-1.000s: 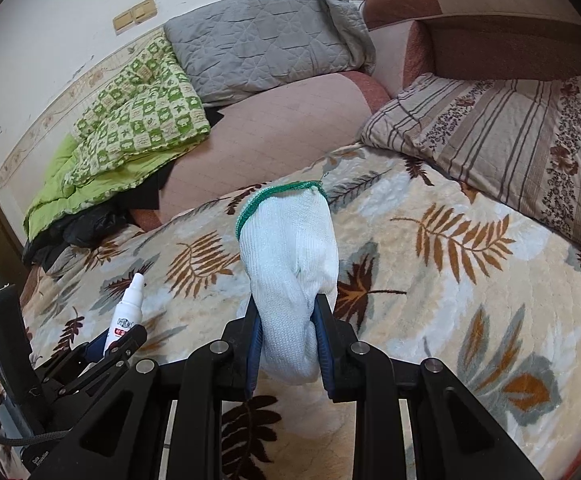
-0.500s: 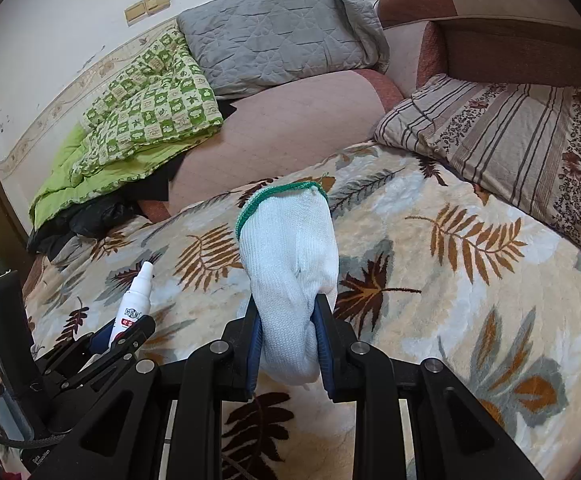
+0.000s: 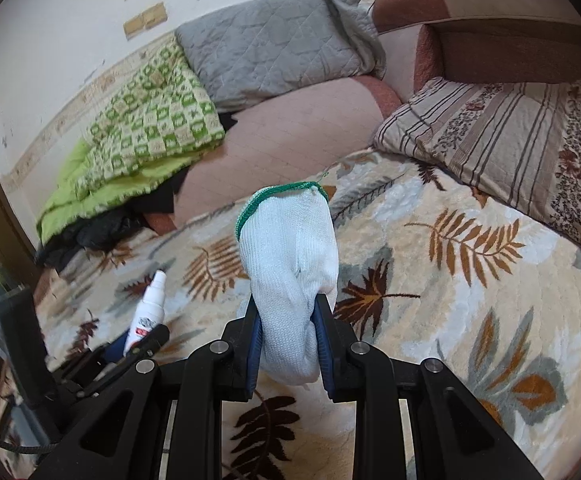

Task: Collect trash
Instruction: 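Lift the white bottle and white sock above the bed with both tools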

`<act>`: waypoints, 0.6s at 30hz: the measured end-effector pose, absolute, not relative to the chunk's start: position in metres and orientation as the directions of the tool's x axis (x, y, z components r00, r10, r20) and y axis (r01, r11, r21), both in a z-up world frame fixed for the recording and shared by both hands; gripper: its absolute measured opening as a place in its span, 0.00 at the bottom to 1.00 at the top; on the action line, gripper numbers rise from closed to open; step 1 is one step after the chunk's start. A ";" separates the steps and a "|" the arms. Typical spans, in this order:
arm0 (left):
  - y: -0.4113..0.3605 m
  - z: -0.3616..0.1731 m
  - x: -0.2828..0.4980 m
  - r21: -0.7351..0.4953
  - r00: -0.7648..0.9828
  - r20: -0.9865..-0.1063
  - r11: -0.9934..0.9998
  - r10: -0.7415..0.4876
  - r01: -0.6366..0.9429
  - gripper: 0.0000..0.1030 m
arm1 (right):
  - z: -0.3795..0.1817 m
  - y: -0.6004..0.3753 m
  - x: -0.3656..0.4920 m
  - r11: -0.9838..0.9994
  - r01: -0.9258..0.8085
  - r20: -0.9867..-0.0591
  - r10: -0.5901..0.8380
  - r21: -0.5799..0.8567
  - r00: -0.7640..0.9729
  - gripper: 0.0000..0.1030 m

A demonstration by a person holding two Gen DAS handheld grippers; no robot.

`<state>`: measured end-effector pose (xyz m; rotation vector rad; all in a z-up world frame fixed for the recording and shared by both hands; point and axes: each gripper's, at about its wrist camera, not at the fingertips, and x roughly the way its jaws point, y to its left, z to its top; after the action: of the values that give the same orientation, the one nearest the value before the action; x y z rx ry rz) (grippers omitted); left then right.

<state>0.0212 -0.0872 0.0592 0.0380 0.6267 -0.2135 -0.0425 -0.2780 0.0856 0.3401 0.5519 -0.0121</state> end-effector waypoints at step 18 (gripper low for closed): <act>-0.064 0.075 -0.091 0.005 0.799 -0.548 0.954 -0.247 0.298 0.28 | 0.096 -0.274 -0.186 0.961 0.162 -0.480 -0.036 0.224 0.877 0.25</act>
<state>-0.0912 -0.0640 0.0750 0.0924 0.5744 -0.2932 -0.1860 -0.2737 0.0965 0.2628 0.4923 -0.1048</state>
